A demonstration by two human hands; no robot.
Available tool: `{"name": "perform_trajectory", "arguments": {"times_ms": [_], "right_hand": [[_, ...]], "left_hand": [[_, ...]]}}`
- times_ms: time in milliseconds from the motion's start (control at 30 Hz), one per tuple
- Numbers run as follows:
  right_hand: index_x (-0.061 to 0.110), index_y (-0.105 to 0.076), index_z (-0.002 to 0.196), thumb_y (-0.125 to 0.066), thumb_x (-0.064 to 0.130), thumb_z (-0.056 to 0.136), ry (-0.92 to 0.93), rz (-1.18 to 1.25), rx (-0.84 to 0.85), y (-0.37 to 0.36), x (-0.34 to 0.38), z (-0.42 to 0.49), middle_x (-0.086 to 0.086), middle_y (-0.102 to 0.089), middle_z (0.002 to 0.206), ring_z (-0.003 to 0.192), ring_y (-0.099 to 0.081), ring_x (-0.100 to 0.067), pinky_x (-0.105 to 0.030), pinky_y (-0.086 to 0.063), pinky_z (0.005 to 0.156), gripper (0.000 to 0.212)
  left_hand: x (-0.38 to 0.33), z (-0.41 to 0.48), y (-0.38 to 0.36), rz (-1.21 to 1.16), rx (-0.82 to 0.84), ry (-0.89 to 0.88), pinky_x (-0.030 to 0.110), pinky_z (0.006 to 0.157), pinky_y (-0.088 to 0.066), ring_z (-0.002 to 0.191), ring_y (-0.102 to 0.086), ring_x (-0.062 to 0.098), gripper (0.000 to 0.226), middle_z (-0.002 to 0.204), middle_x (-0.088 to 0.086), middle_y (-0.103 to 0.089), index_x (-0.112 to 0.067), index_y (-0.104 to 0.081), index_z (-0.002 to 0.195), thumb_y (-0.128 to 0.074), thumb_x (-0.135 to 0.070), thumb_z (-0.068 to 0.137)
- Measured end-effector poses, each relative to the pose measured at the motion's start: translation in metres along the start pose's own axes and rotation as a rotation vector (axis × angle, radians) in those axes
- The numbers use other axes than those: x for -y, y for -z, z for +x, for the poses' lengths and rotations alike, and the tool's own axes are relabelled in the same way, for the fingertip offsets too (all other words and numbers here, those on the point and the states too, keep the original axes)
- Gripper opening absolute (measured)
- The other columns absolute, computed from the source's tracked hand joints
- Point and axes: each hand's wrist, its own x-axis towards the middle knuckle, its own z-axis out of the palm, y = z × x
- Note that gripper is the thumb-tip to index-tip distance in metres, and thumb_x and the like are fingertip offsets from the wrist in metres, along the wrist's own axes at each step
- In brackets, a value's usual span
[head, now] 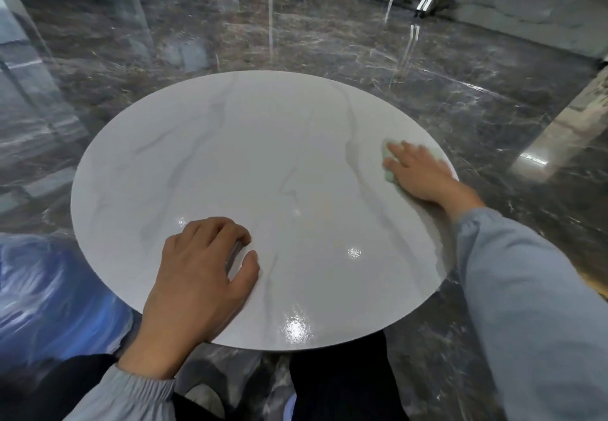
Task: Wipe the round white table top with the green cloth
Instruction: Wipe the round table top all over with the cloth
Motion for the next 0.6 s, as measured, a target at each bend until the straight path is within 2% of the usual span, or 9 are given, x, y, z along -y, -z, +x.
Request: {"name": "perform_trajectory", "arguments": {"times_ms": [133, 200, 267, 433, 533, 600], "right_hand": [[0.049, -0.010, 0.162, -0.023, 0.060, 0.104, -0.141, 0.030, 0.006, 0.007, -0.001, 0.010, 0.015, 0.002, 0.173, 0.160, 0.006, -0.022, -0.062, 0.004, 0.123, 0.060], [0.051, -0.005, 0.162, -0.022, 0.056, 0.105, -0.125, 0.036, 0.024, 0.007, 0.020, 0.004, 0.015, 0.006, 0.173, 0.159, 0.010, -0.025, -0.065, 0.007, 0.121, 0.059], [0.052, -0.002, 0.161, -0.020, 0.055, 0.107, 0.010, 0.013, 0.052, 0.000, 0.054, -0.010, 0.015, 0.009, 0.173, 0.159, 0.013, -0.024, -0.063, 0.008, 0.122, 0.057], [0.052, -0.004, 0.161, -0.018, 0.055, 0.109, 0.506, -0.086, 0.083, -0.033, 0.136, -0.069, 0.018, 0.006, 0.172, 0.159, 0.013, -0.017, -0.055, 0.010, 0.124, 0.054], [0.053, -0.006, 0.161, -0.019, 0.060, 0.108, 0.552, -0.057, 0.113, -0.028, 0.125, -0.057, 0.021, 0.003, 0.171, 0.158, 0.011, -0.010, -0.049, 0.007, 0.124, 0.055], [0.053, -0.007, 0.160, -0.020, 0.062, 0.107, 0.438, -0.043, 0.091, -0.016, 0.096, -0.036, 0.021, 0.001, 0.172, 0.159, 0.007, -0.012, -0.050, 0.003, 0.125, 0.056]], "left_hand": [[0.000, 0.001, -0.001, -0.012, -0.009, -0.003, 0.034, 0.091, -0.035, 0.111, -0.054, 0.017, 0.027, 0.112, -0.013, -0.061, -0.030, -0.067, 0.107, -0.053, -0.046, 0.091], [0.001, 0.001, -0.002, -0.013, -0.014, -0.013, 0.035, 0.091, -0.036, 0.110, -0.054, 0.017, 0.026, 0.112, -0.013, -0.061, -0.030, -0.067, 0.106, -0.053, -0.046, 0.090], [0.002, 0.001, -0.003, -0.007, -0.020, -0.022, 0.035, 0.091, -0.036, 0.110, -0.054, 0.017, 0.026, 0.111, -0.013, -0.061, -0.030, -0.066, 0.106, -0.053, -0.046, 0.090], [0.003, 0.001, -0.003, 0.000, -0.024, -0.039, 0.036, 0.089, -0.034, 0.110, -0.053, 0.018, 0.026, 0.111, -0.013, -0.060, -0.030, -0.065, 0.106, -0.053, -0.046, 0.090], [0.003, 0.001, -0.002, -0.003, -0.044, -0.042, 0.035, 0.088, -0.034, 0.108, -0.053, 0.018, 0.023, 0.109, -0.013, -0.060, -0.030, -0.065, 0.105, -0.056, -0.043, 0.089], [0.002, 0.001, -0.002, -0.011, -0.048, -0.043, 0.035, 0.087, -0.035, 0.107, -0.054, 0.018, 0.024, 0.109, -0.014, -0.060, -0.030, -0.065, 0.104, -0.054, -0.045, 0.089]]}}
